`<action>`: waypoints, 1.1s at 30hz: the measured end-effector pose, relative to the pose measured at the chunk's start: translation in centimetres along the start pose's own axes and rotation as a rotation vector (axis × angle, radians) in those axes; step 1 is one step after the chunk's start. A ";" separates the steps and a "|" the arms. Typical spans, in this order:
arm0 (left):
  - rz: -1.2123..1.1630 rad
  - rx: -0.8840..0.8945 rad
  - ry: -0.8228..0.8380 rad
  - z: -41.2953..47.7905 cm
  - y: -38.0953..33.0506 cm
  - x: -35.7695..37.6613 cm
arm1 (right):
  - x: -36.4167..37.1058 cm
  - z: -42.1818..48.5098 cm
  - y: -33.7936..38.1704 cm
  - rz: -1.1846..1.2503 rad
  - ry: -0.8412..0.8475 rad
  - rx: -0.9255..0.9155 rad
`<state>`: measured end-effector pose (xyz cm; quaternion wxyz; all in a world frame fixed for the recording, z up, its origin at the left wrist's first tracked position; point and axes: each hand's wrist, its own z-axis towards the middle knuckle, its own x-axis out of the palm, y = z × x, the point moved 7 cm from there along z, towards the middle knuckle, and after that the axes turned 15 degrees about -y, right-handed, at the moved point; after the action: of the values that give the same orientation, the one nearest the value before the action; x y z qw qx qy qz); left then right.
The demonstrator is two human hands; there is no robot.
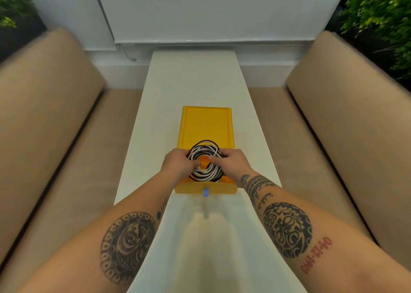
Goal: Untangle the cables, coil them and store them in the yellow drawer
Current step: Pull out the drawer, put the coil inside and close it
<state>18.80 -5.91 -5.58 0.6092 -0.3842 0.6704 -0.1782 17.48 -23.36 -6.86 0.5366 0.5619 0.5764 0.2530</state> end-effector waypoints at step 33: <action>0.838 0.676 -0.142 1.6 -0.3 2.3 | 2.0 1.2 -0.1 -0.856 -0.124 -0.360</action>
<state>20.47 -7.48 -7.24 0.7614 0.1223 0.6288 -0.0995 18.88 -21.93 -7.98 0.7151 0.1858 0.6702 0.0709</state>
